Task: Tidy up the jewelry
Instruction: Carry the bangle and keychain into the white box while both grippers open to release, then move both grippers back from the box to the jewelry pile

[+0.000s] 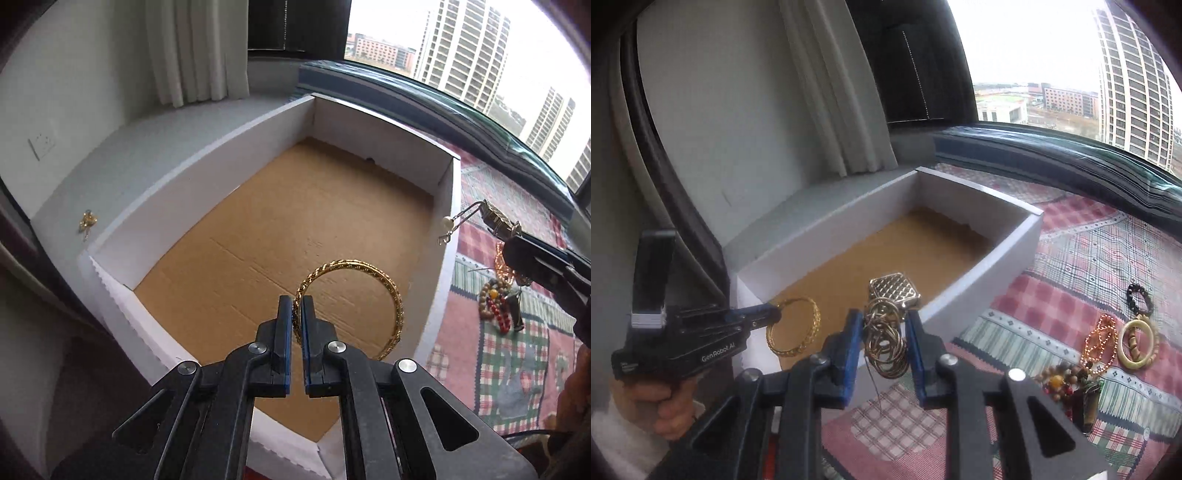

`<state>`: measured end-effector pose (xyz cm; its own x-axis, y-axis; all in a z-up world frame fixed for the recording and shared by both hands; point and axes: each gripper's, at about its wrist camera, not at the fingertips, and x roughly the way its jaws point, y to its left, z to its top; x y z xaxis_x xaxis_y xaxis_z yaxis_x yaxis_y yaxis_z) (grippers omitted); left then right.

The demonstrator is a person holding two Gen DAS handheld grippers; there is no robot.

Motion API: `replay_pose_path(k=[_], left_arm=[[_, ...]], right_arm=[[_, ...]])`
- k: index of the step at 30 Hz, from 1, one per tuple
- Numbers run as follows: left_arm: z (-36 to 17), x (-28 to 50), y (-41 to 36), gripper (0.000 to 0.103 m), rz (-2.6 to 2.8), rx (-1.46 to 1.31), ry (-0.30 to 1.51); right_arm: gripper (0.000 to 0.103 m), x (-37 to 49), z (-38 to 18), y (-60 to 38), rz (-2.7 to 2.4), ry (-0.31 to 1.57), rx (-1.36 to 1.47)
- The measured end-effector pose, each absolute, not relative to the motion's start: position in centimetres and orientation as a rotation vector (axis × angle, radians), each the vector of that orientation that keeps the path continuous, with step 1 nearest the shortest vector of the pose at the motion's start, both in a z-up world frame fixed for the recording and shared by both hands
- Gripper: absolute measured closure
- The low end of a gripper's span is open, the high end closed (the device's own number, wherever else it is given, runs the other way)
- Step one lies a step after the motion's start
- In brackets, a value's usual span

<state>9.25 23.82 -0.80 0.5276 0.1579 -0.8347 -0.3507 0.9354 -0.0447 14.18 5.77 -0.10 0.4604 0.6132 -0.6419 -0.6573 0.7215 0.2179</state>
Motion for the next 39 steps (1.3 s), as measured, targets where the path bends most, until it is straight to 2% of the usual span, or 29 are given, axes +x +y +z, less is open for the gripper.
replay_pose_path(k=[9,12,13,14,15,16,24,26,28,39], left_arm=[[-4.6,10.2,25.5,0.100,0.359,-0.231,1.048],[-4.7,10.4,25.4,0.095,0.388,-0.215,1.059],[-4.7,10.4,25.4,0.079,0.404,-0.207,1.059],[-4.6,10.3,25.4,0.051,0.417,-0.201,1.055],[-4.3,10.2,25.5,0.039,0.430,-0.196,1.040],[-3.9,9.9,25.3,0.025,0.443,-0.187,1.016],[0.1,7.7,21.8,0.011,0.398,-0.166,0.847],[1.0,7.2,20.1,0.007,0.365,-0.152,0.813],[1.7,6.9,18.2,0.006,0.322,-0.136,0.782],[0.5,6.4,5.8,0.004,0.081,0.015,0.767]], right_arm=[[0.079,18.2,-5.7,15.7,0.844,0.919,-0.216],[0.076,18.8,-6.9,16.7,0.848,0.950,-0.247],[0.075,18.8,-7.0,16.8,0.852,0.953,-0.248],[0.068,18.9,-7.0,16.8,0.851,0.954,-0.242],[0.045,19.0,-6.9,16.7,0.848,0.953,-0.232],[0.032,18.9,-6.7,16.2,0.841,0.946,-0.219],[0.031,16.6,-2.8,11.9,0.754,0.822,-0.175],[0.028,15.6,-1.9,10.3,0.720,0.787,-0.174],[0.023,14.5,-1.1,8.4,0.683,0.757,-0.166],[0.022,8.6,-1.1,-5.2,0.404,0.685,-0.112]])
